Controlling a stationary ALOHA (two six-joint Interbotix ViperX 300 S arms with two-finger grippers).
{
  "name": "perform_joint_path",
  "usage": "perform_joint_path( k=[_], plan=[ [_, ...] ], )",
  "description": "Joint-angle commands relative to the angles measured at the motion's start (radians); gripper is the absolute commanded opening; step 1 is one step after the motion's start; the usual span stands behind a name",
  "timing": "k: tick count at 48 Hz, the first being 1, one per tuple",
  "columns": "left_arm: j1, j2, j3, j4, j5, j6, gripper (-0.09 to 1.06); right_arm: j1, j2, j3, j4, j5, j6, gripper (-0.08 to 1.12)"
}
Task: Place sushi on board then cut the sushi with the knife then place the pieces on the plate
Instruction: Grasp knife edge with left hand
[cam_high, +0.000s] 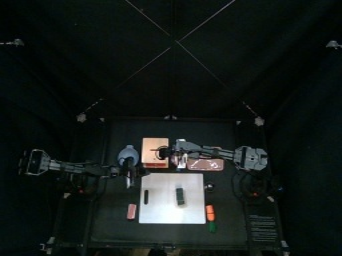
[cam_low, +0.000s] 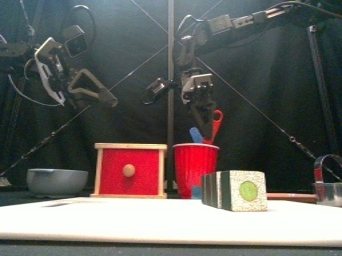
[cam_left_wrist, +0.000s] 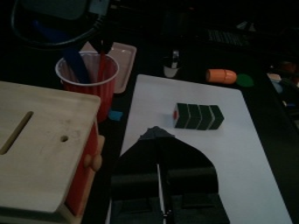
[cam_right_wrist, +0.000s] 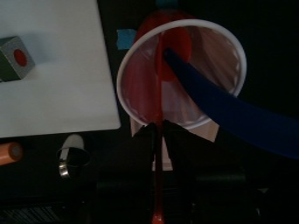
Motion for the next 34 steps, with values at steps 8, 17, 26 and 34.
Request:
perform_joint_path(
  k=[8,17,26,34],
  plan=[
    [0.003,-0.003,-0.011,0.0,-0.005,0.0,-0.02,-0.009,-0.015,-0.006,-0.012,0.0,-0.025,0.49],
    [0.003,-0.003,-0.011,0.0,-0.005,0.0,-0.02,-0.011,-0.015,-0.02,-0.015,0.003,-0.023,0.39],
    [0.003,-0.003,-0.011,0.0,-0.005,-0.002,-0.02,-0.011,-0.028,-0.067,-0.014,0.034,-0.021,0.39],
    [0.003,-0.003,-0.011,0.0,-0.005,-0.002,-0.02,-0.012,-0.051,-0.097,-0.015,0.057,-0.021,0.38]
  ],
)
